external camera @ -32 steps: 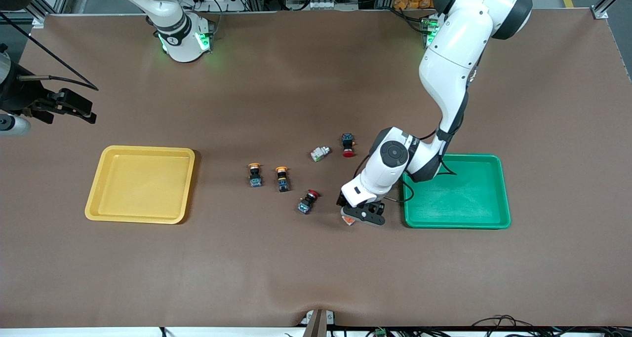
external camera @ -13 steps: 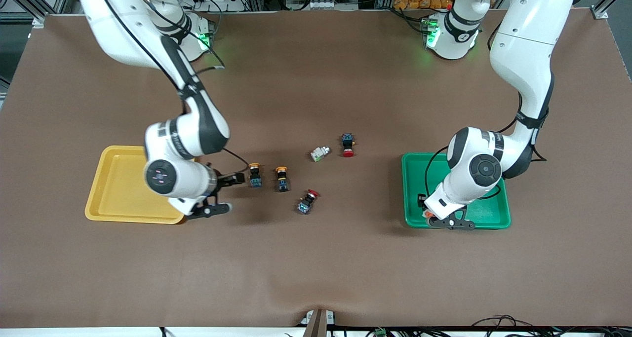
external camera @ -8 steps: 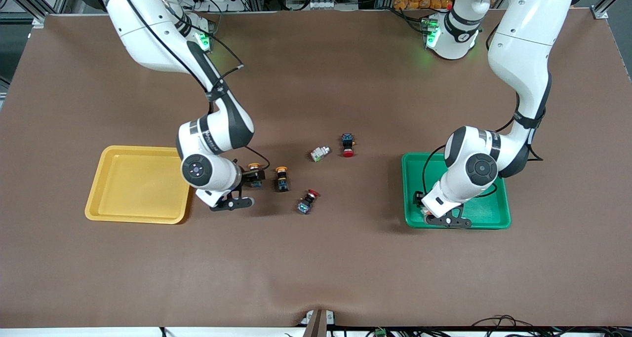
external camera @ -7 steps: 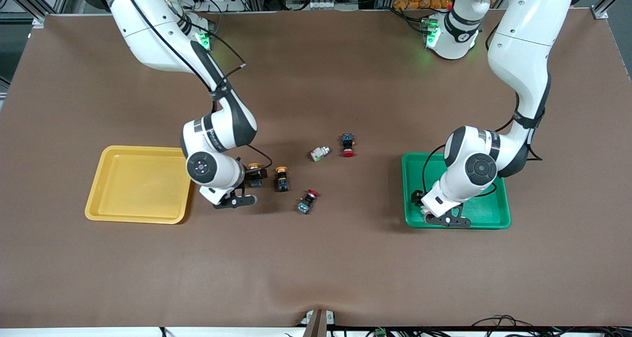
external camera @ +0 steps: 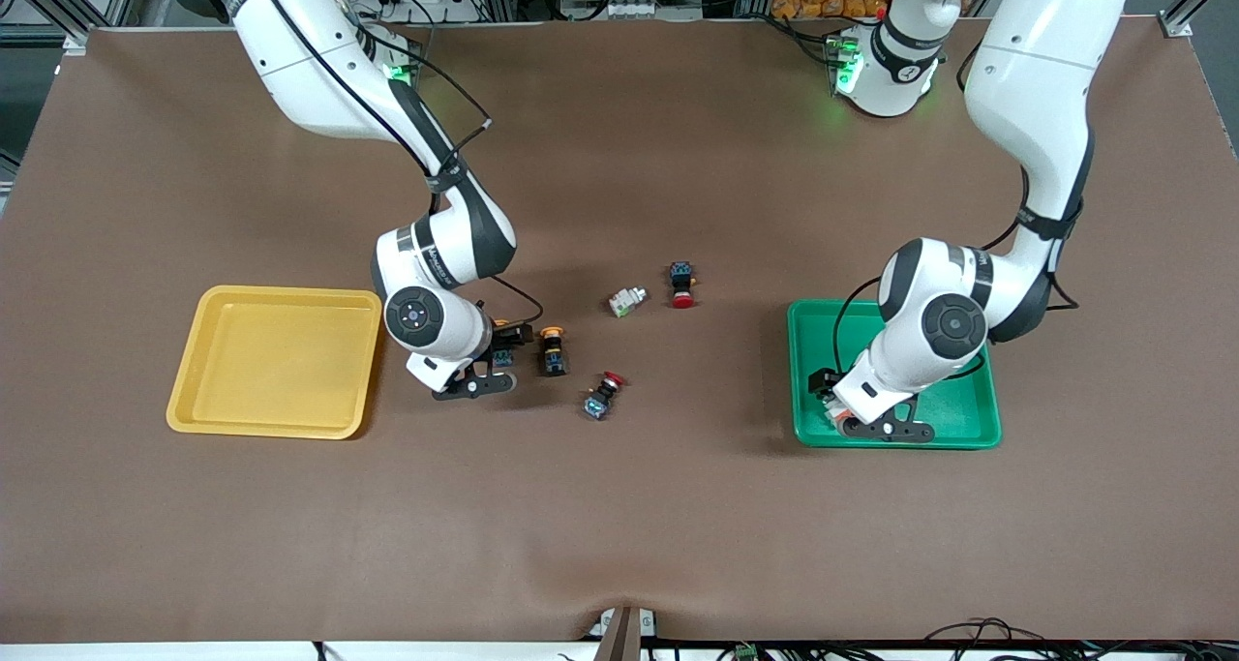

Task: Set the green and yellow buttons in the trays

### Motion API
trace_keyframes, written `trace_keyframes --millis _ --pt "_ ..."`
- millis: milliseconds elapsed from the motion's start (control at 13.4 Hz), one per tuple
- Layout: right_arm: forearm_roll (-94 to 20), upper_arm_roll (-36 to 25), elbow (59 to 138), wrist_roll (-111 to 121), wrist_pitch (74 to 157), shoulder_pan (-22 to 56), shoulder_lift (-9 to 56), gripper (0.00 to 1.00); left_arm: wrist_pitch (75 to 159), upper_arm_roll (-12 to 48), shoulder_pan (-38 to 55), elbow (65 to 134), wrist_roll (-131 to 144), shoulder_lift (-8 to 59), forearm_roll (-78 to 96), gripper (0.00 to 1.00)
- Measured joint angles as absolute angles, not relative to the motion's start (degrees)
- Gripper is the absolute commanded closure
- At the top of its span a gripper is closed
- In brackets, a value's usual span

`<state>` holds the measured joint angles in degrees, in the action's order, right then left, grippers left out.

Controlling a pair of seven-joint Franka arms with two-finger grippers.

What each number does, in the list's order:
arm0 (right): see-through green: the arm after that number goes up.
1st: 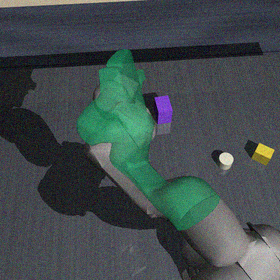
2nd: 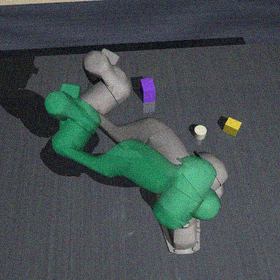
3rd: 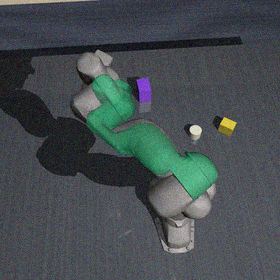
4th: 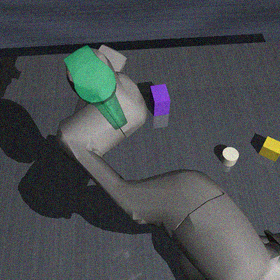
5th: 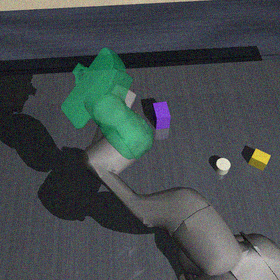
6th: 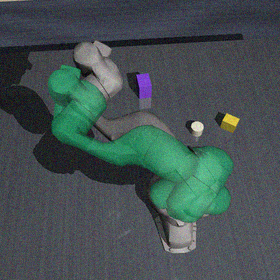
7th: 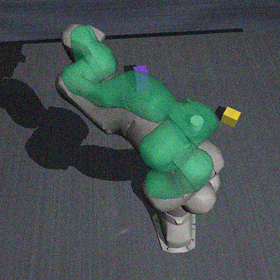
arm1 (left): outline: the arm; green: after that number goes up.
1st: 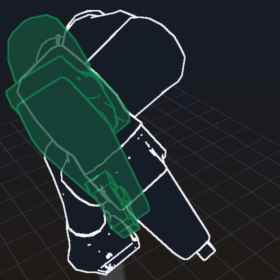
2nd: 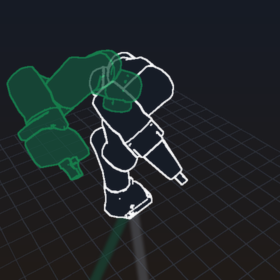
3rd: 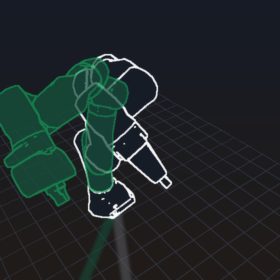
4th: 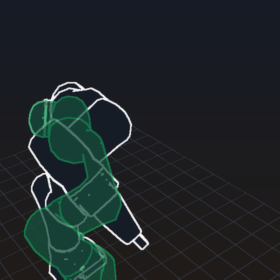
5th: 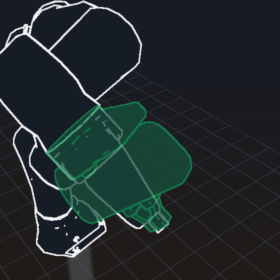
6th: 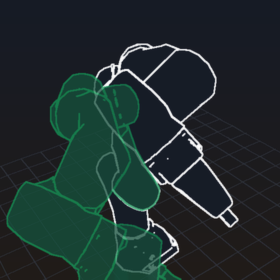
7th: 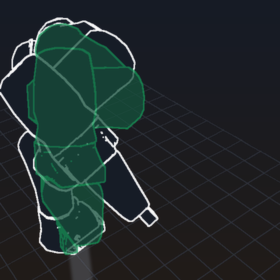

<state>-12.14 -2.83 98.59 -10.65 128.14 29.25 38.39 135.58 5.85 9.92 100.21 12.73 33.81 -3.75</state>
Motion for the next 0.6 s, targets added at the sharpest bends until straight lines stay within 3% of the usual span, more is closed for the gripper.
trace_keyframes --millis 75,599 --pt "-12.1 -2.8 98.6 -10.7 128.5 29.4 38.5 1.0 135.0 5.9 10.0 100.2 13.5 32.9 -3.8 0.0" --pt "-12.2 -3.6 98.3 -10.8 128.8 29.4 38.2 1.0 129.9 7.9 10.5 99.8 20.4 29.4 -3.7 0.0"
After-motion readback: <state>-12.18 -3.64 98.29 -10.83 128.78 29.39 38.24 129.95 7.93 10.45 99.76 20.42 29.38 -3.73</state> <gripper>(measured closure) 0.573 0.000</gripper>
